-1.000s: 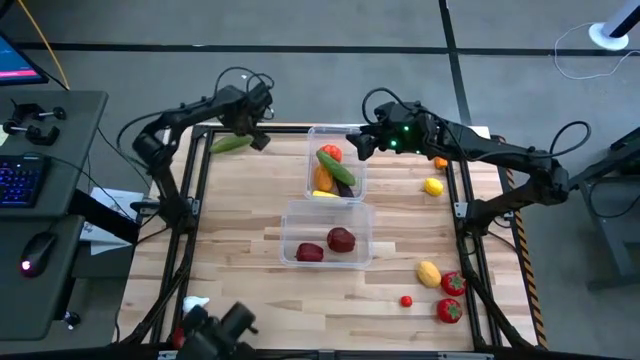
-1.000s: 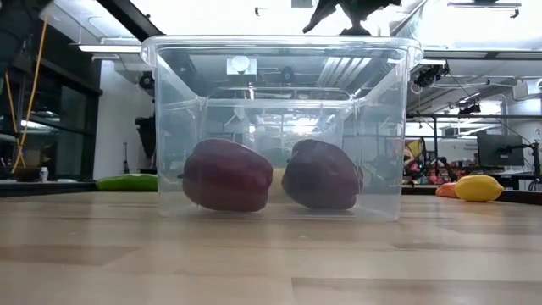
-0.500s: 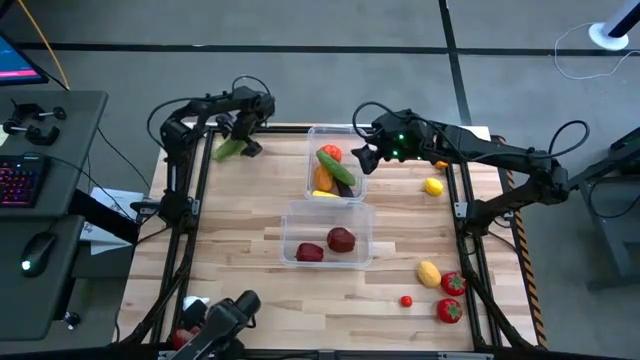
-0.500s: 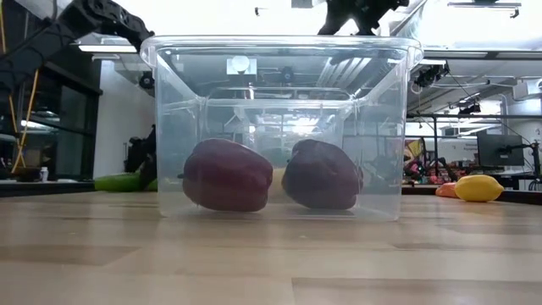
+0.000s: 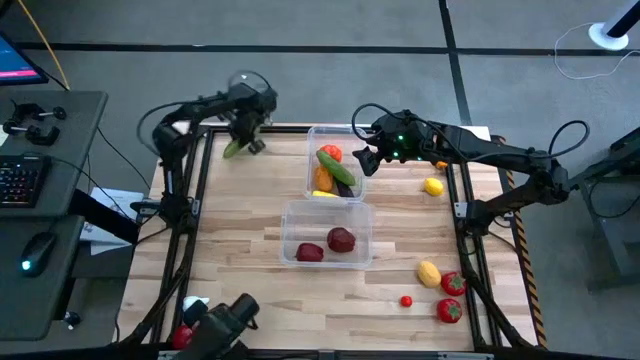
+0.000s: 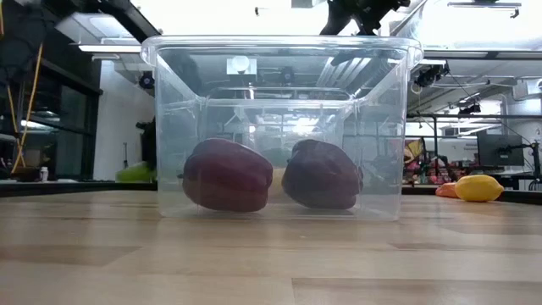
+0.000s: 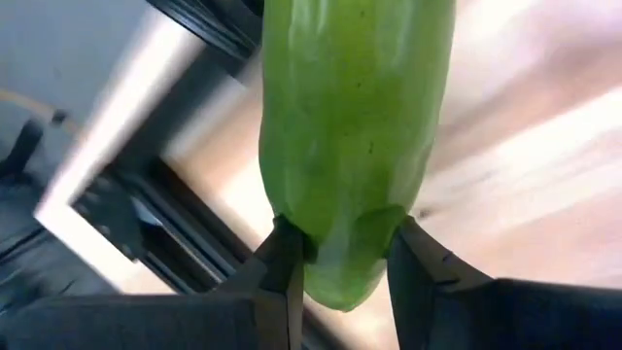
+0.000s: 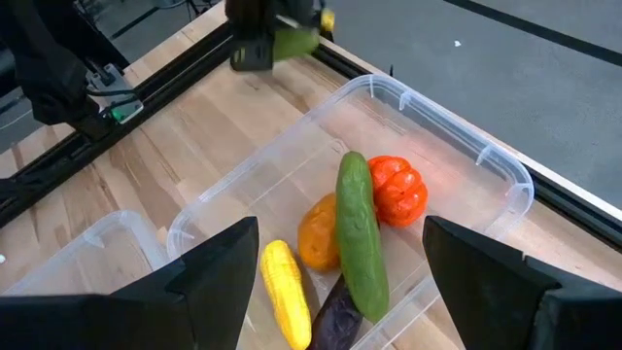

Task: Sort produce into baskets
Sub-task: Put the green cucumber into the top transparent bin

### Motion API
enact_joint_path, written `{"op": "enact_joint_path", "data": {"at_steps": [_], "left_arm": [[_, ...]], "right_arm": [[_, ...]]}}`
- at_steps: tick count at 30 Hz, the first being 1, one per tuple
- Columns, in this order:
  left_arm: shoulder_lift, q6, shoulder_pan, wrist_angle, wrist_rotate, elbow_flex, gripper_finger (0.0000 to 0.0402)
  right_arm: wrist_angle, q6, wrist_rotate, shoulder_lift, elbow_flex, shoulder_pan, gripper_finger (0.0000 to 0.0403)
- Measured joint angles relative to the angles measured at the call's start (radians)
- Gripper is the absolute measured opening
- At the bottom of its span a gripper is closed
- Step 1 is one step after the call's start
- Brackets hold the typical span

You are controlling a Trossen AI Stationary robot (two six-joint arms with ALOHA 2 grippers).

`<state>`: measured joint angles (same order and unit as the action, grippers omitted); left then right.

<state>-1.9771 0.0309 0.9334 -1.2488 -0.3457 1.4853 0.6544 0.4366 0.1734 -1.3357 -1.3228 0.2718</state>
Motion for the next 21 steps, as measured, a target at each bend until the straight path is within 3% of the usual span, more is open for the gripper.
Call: {"op": "enact_joint_path", "data": {"at_steps": [5, 8, 11, 13, 17, 21], "left_arm": [[0.196, -0.058, 0.028, 0.089, 0.110, 0.000, 0.0086], [0.330, -0.145, 0.022, 0.154, 0.286, -0.001, 0.0103], [0.472, -0.243, -0.033, 0.343, 0.479, -0.045, 0.0100], [0.553, -0.339, -0.096, 0.477, 0.543, -0.092, 0.0094], [0.653, -0.537, -0.270, 0.702, 0.553, -0.214, 0.0093], [0.662, -0.703, -0.440, 0.936, 0.538, -0.332, 0.0108]], "right_arm": [[-0.004, 0.000, 0.000, 0.003, 0.000, 0.000, 0.0284], [-0.010, 0.006, 0.003, 0.010, 0.001, 0.000, 0.0284], [-0.015, 0.008, 0.037, 0.020, 0.001, 0.000, 0.0284], [-0.016, 0.008, 0.072, 0.033, 0.001, 0.000, 0.0284], [-0.016, 0.008, 0.118, 0.057, 0.001, 0.003, 0.0284], [-0.015, 0.008, 0.146, 0.080, 0.001, 0.003, 0.0284]]}}
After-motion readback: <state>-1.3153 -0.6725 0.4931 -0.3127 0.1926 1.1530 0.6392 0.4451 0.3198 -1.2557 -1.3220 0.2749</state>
